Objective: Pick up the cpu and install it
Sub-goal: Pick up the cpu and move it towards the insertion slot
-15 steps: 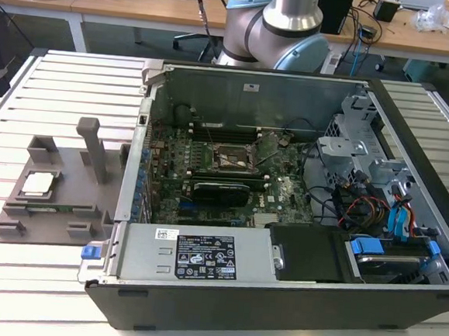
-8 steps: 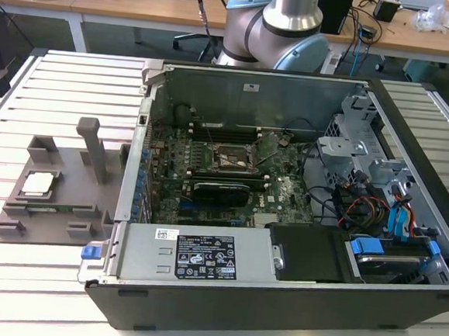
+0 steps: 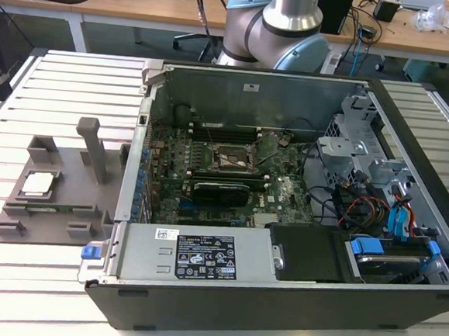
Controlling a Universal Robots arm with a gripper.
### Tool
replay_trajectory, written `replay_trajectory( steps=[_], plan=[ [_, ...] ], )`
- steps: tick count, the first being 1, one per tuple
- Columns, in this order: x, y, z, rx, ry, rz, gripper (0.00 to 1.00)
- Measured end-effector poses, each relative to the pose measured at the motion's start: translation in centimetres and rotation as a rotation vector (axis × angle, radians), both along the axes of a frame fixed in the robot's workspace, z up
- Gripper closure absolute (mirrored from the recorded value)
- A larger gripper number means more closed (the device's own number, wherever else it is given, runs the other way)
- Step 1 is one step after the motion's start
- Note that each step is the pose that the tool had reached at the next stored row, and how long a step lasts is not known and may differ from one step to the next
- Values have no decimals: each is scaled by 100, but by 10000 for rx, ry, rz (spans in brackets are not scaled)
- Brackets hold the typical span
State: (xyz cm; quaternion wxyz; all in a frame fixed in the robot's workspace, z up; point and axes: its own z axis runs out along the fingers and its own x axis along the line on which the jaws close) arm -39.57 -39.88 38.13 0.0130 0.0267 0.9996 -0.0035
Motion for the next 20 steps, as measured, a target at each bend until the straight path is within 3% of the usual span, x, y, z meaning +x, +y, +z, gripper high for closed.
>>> replay_trajectory(
  steps=[20],
  plan=[
    [0, 0, -176, 0, 1, 1, 34]
  ],
)
